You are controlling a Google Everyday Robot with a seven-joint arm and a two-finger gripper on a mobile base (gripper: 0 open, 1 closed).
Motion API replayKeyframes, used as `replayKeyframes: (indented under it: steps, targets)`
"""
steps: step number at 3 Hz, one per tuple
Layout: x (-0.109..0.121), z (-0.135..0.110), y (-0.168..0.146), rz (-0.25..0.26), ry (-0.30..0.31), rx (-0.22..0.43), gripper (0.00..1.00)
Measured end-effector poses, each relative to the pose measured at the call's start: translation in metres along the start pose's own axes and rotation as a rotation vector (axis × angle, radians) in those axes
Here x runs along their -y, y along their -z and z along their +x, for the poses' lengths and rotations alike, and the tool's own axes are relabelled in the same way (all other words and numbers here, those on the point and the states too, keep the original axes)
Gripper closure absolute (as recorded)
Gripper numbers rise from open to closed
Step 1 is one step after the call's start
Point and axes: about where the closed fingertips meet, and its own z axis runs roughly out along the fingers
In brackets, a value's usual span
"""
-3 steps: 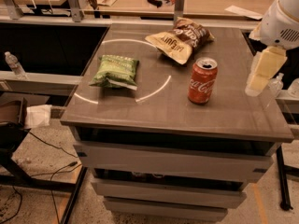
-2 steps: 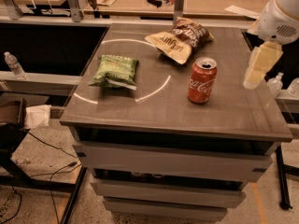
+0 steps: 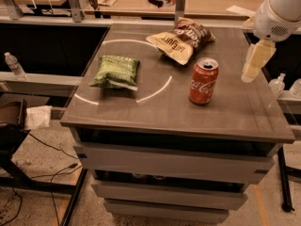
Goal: Move brown chip bag near coke can
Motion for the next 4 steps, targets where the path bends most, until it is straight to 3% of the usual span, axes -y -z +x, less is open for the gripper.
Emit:
replayKeyframes:
  steps: [1, 2, 3, 4]
  targets:
    - [0.015, -0.001, -0.011, 0.031, 0.003, 0.028, 0.0]
    - [0.026, -0.006, -0.016, 0.076, -0.037, 0.123, 0.0]
    - [0.029, -0.025, -0.024, 0.061, 0.004, 0.249, 0.0]
    - [0.029, -0.025, -0.025, 0.061, 0.004, 0.249, 0.0]
